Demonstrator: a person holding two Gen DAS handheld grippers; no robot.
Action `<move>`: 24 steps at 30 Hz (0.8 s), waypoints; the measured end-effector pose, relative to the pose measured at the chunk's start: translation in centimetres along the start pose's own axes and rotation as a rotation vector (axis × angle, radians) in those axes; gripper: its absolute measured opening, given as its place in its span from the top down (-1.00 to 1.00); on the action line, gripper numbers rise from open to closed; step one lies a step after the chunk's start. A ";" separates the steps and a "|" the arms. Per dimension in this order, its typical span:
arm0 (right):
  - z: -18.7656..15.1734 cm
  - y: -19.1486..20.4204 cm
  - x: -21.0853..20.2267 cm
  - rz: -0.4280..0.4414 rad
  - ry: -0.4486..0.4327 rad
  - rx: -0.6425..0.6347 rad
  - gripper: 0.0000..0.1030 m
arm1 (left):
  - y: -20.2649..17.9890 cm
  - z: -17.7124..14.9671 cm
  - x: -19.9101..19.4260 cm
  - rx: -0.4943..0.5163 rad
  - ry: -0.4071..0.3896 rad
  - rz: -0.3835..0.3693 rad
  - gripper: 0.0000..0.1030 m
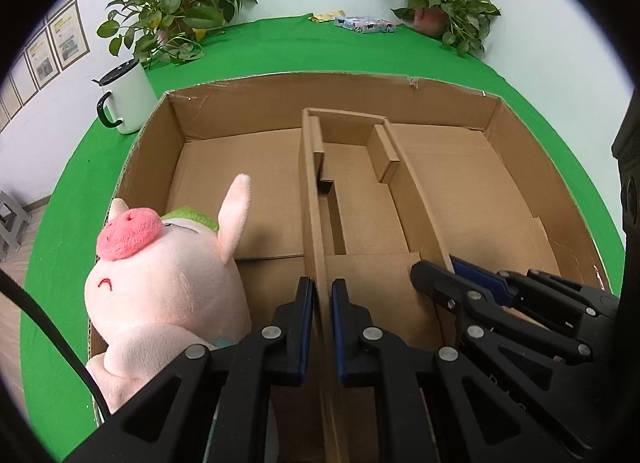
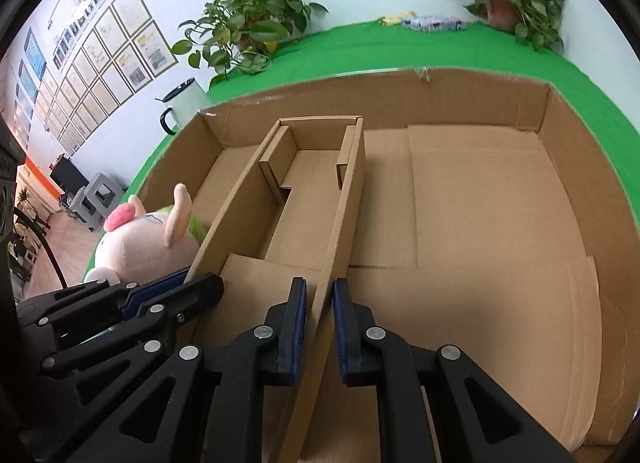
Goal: Organize objects
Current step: 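Lower the brown tray into the box beside the plush pig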
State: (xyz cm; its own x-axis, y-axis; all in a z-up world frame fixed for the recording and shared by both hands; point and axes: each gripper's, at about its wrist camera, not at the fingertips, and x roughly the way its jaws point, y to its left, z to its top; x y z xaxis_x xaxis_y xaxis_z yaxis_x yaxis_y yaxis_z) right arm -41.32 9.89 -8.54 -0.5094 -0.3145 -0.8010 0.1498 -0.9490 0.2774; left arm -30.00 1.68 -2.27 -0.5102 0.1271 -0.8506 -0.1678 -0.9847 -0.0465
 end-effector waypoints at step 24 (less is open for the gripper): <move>-0.9 4.7 -0.9 0.029 0.035 -0.072 0.80 | 2.8 -1.3 -2.6 -0.073 -0.027 -0.049 0.81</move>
State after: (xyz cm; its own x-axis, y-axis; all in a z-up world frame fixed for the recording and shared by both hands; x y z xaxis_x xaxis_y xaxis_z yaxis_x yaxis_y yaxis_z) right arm -39.36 5.69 -7.00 -0.4746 -0.3411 -0.8114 0.2255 -0.9382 0.2625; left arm -28.03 -1.60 -0.86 -0.5252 0.1780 -0.8321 -0.1319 -0.9831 -0.1270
